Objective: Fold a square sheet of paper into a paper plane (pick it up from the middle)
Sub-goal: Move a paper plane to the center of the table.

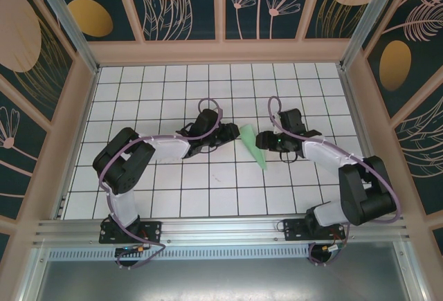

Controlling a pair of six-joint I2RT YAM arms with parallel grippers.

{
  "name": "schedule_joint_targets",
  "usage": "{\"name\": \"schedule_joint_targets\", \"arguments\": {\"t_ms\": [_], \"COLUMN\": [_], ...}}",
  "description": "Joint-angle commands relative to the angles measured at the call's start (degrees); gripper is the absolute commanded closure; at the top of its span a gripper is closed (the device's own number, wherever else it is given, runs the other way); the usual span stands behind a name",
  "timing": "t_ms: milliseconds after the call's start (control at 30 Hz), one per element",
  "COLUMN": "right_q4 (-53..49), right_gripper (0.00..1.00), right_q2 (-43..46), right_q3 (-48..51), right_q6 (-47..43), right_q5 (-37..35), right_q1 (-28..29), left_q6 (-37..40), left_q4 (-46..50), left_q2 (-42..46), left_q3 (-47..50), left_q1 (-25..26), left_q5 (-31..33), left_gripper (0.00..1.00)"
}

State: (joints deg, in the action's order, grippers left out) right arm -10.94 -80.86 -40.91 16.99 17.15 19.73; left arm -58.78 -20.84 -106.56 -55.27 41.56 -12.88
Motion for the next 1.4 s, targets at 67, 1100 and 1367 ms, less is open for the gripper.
{"name": "schedule_joint_targets", "arguments": {"t_ms": [67, 1100, 1367], "right_q4": [0.7, -11.5, -21.8], "right_gripper": [0.45, 1.00, 1.00], "right_q2": [-1.8, -15.7, -23.7], "right_q3": [-0.5, -16.2, -30.2], "right_q6": [-0.5, 5.3, 11.0], "right_q5": [1.9, -23.4, -30.0], "right_q1": [1.1, 23.8, 29.4], "left_q6": [-0.5, -2.4, -4.3], "left_q4": [-1.8, 5.5, 11.7], "left_q2": [0.1, 12.0, 23.2], "left_q3": [0.6, 7.5, 14.4], "left_q1": [-0.1, -0.4, -2.6], "left_q5": [-1.0, 15.4, 25.5], "left_gripper": [0.57, 0.55, 0.52]}}
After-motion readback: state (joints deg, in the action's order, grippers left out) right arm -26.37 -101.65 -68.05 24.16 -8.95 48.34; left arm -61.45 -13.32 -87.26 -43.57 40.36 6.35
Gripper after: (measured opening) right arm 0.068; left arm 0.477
